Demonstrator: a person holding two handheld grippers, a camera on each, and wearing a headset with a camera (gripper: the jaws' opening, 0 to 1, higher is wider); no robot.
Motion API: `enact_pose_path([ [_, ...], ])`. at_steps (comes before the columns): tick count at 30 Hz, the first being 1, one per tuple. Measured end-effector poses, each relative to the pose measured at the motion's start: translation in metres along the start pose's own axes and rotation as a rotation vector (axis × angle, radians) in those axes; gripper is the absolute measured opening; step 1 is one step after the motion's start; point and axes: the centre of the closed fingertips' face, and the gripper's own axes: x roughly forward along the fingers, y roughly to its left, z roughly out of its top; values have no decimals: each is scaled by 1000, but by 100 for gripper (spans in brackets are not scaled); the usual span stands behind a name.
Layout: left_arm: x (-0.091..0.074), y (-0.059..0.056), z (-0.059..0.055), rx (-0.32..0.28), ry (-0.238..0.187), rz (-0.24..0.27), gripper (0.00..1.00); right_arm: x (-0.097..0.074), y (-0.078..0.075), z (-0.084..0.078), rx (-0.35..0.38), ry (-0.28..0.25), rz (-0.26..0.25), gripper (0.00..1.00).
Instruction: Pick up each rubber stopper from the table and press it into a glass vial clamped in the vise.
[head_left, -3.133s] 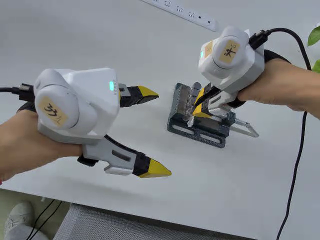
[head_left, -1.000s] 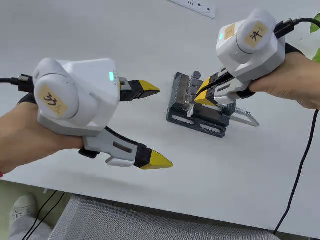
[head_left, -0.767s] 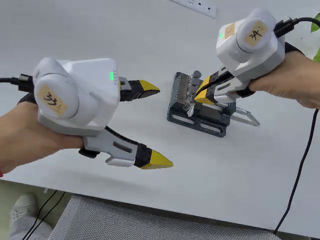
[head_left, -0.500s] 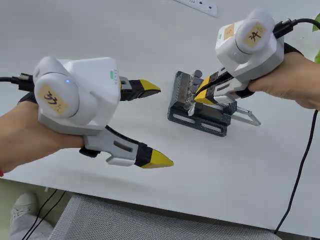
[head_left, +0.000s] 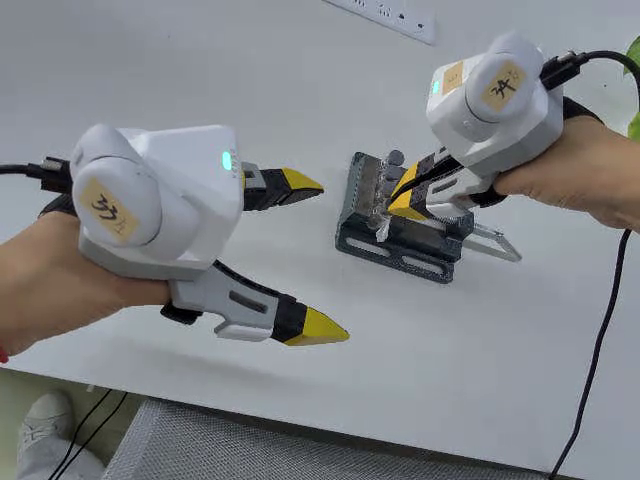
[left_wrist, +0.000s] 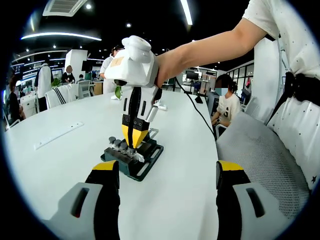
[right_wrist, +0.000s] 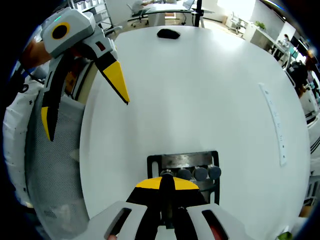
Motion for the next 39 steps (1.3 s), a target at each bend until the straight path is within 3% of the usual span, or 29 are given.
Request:
enact_pose_path([
  [39,2,4,3,-6,-17,2,78,2,1,4,-62,102,37,2],
])
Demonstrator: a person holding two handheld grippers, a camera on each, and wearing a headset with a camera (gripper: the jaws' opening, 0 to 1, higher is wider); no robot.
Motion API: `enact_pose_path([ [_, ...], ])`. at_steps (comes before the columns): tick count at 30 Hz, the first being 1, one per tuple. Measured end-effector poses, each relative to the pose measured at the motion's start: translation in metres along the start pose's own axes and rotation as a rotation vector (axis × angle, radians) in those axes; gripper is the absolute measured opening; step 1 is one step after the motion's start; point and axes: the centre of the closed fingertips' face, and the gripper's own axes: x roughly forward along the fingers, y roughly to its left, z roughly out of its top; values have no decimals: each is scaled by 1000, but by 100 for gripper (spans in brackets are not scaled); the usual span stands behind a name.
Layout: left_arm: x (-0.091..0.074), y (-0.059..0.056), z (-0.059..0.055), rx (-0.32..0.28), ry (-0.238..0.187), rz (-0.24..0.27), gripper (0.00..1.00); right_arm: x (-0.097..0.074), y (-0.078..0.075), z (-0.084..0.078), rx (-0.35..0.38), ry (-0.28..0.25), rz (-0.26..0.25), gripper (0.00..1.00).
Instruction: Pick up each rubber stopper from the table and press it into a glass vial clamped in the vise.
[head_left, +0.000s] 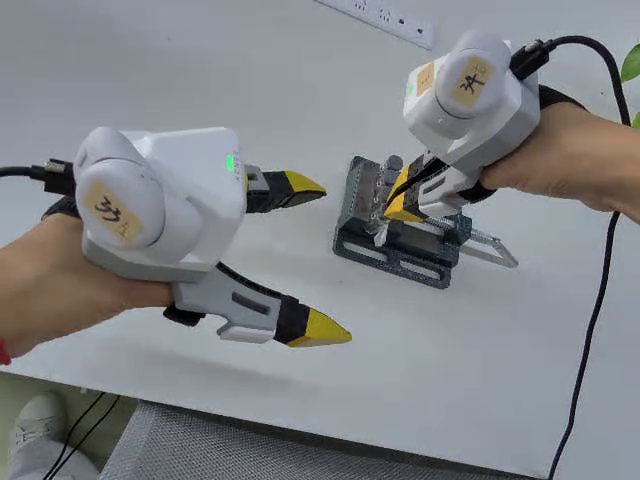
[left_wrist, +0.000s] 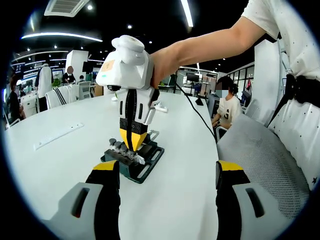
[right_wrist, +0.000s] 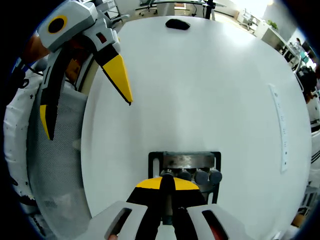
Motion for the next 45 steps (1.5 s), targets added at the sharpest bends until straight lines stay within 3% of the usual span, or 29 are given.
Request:
enact_pose_path([
  [12,1,0,0,0,3,-2,77,0,2,1,-21,11,-8,1],
  [15,-4,2,0,-4,2,5,76,-1,0,-1,17,-25,1,1],
  [19,-6,4,-5,-8,16,15,76,-2,0,-1,31,-34,3,1],
  [25,-5,6,-2,-6,11,18,76,-1,-1,-4,51,-74,-8,0],
  [33,-3,4,-1,0,16,16,77,-1,2,-2,22,-62,-21,0],
  [45,-5,5,2,7,23,21,77,-1,-1,-1,85,-139,-26,1],
])
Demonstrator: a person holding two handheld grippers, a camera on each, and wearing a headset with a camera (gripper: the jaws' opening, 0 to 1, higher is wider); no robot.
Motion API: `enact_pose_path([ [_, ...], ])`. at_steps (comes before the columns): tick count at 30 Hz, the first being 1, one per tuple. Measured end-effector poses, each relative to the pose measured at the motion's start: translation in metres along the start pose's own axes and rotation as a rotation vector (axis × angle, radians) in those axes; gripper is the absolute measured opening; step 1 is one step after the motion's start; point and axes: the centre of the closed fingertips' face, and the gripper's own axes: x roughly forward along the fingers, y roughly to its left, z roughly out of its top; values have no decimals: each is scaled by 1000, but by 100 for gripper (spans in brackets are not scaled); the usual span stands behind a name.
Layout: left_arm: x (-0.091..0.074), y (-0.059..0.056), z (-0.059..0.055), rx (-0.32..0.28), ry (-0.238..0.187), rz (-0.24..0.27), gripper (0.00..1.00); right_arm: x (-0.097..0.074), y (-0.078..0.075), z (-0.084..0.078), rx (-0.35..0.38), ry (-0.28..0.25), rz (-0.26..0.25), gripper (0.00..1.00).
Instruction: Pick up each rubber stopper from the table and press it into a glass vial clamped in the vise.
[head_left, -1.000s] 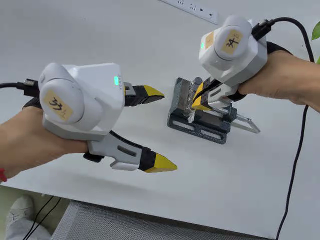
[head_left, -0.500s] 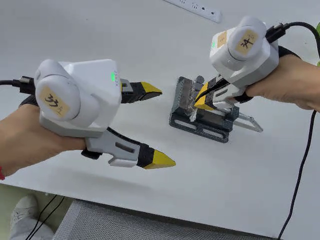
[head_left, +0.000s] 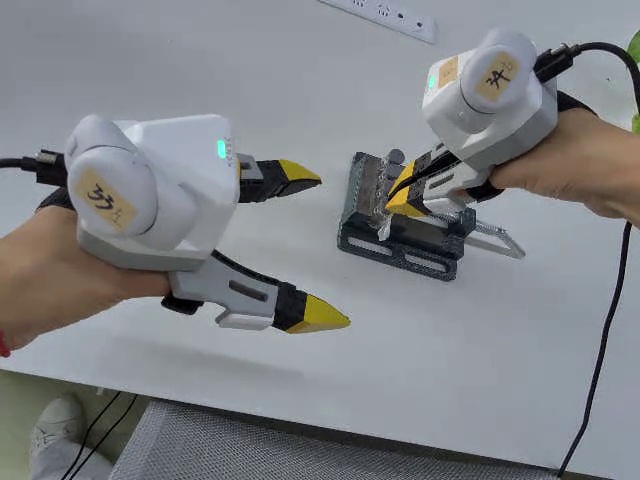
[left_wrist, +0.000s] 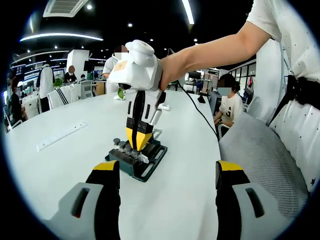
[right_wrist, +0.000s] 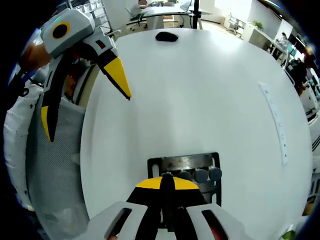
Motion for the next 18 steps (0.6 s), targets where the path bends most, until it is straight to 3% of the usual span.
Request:
enact_pose_path([
  [10,-2,1,3,10,18,10,77,-3,1,-3,20,-36,-13,2],
  [18,-2,1,5,20,34,12,78,-25,0,-3,43,-86,-46,2],
])
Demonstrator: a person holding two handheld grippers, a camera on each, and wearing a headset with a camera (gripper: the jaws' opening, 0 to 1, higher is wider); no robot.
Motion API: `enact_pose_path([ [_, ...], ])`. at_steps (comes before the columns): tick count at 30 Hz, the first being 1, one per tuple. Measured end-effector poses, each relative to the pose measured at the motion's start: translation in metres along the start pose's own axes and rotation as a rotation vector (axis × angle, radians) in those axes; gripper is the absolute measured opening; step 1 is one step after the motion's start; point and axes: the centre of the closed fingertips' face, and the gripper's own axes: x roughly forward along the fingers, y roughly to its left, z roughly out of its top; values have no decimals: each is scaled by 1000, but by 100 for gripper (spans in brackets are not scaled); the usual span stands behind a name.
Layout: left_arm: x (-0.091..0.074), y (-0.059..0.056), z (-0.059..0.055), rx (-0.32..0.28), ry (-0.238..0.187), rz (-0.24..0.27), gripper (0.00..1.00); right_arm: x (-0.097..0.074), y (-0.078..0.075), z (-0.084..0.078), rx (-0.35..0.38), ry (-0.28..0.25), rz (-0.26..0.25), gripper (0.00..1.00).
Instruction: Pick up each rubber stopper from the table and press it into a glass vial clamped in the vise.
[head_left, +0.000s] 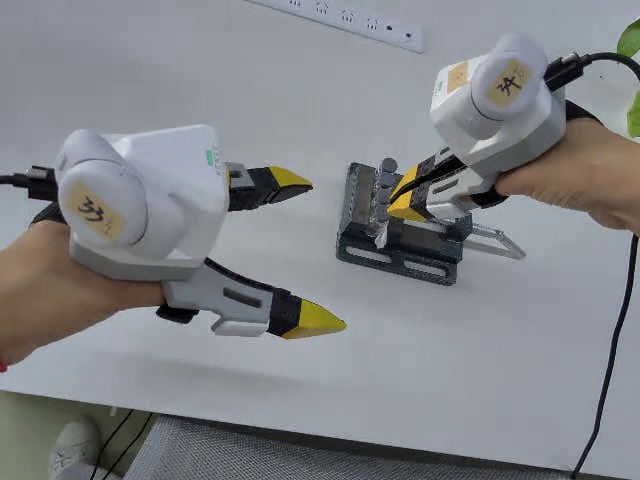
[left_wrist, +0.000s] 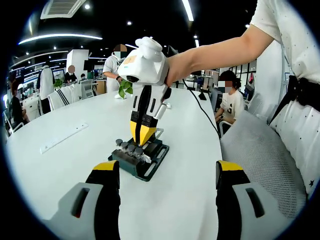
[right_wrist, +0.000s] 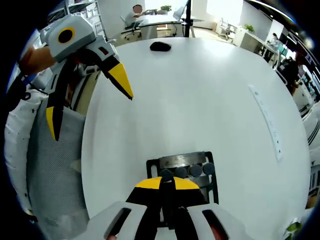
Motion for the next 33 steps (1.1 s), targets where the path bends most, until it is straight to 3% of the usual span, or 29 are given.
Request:
enact_pose_path([
  [9,-8,7,7,-4,1,25,81,-23,-4,-5,45,-76,-53,4],
  [16,-15,12,8,1,11,46,85,-44,-4,-18,96,-144,-94,7],
  [25,-18,19,7,3,29,72,94,-65,4,-49,188,-240,-145,18],
  [33,-20,24,6,6,35,93,99,-73,19,-78,284,-336,-169,35],
])
